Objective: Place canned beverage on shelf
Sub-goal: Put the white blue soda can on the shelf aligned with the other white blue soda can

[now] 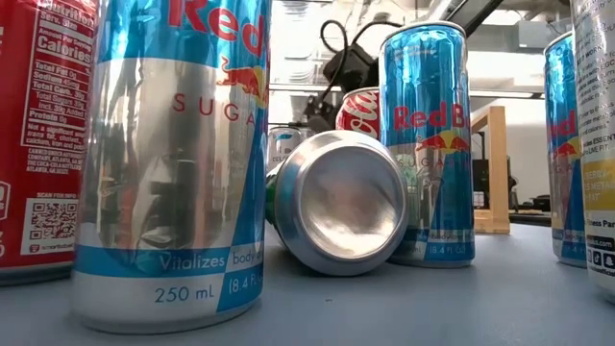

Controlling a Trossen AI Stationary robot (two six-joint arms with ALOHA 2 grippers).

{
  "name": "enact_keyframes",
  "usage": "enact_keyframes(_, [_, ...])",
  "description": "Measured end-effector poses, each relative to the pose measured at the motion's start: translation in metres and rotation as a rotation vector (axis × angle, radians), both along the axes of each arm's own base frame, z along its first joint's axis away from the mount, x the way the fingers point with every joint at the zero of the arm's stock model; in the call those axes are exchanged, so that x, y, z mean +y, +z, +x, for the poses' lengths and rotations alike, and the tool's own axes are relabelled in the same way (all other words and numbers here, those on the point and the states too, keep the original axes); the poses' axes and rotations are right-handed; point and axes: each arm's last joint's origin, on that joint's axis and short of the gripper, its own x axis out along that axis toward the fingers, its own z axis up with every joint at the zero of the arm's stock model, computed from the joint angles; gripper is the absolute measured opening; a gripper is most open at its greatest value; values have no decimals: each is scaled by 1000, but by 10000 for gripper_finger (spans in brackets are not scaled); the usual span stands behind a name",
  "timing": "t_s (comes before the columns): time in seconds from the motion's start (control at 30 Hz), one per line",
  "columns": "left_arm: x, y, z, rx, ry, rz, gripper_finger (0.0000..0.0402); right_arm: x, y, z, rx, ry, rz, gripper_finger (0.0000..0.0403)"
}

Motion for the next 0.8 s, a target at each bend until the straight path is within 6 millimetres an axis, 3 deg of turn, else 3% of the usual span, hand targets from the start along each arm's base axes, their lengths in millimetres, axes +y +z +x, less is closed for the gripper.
enact_keyframes(0.8, [0,0,0,0,8,-2,341,-15,2,5,-79,-20,-4,0])
